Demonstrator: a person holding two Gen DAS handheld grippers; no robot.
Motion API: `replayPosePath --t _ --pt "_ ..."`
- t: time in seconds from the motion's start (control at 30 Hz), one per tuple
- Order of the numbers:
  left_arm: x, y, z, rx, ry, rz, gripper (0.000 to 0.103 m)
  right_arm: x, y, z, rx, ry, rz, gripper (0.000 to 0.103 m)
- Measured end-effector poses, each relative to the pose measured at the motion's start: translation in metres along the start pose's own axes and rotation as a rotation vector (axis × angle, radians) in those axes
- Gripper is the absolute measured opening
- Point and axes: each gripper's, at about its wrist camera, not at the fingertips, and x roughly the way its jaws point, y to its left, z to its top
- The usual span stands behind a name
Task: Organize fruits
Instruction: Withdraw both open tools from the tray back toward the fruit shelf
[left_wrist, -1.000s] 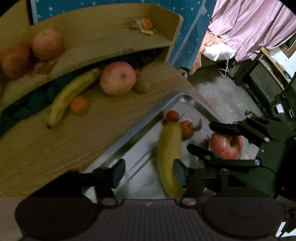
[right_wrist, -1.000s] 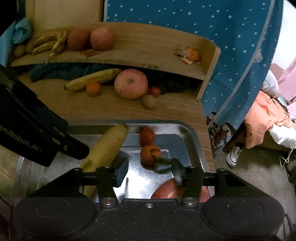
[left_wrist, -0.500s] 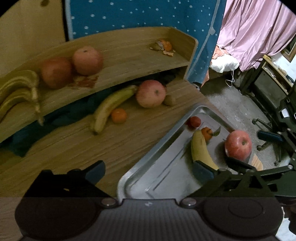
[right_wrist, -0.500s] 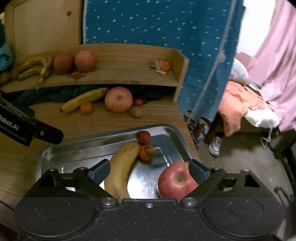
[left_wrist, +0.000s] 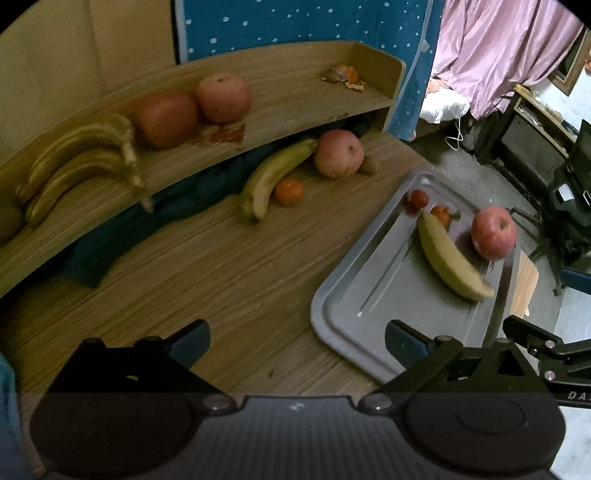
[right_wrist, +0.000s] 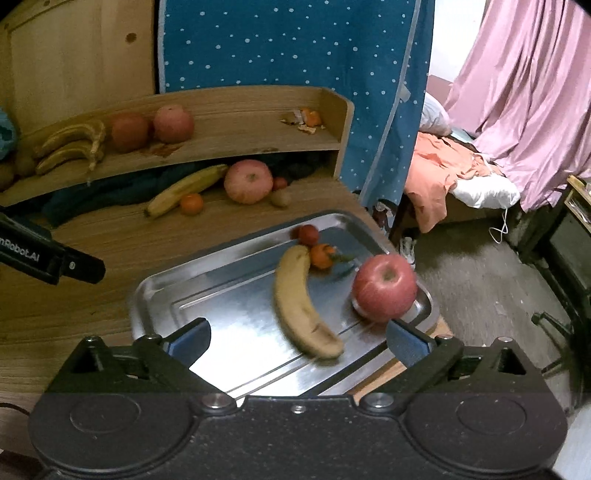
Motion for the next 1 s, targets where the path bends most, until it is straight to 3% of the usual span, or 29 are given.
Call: replayPosePath --t 0.53,1.0 --pt "-0.032 0.057 -0.038 0.024 -0.021 0.008 0.103 -0.026 0.084 -0.018 0.003 0.008 0.05 0.102" --pt "-0.06 0.088 -0.031 -0.072 -0.176 0.09 0.103 -0.038 0.116 0.007 -0.113 -0.119 0.058 0.102"
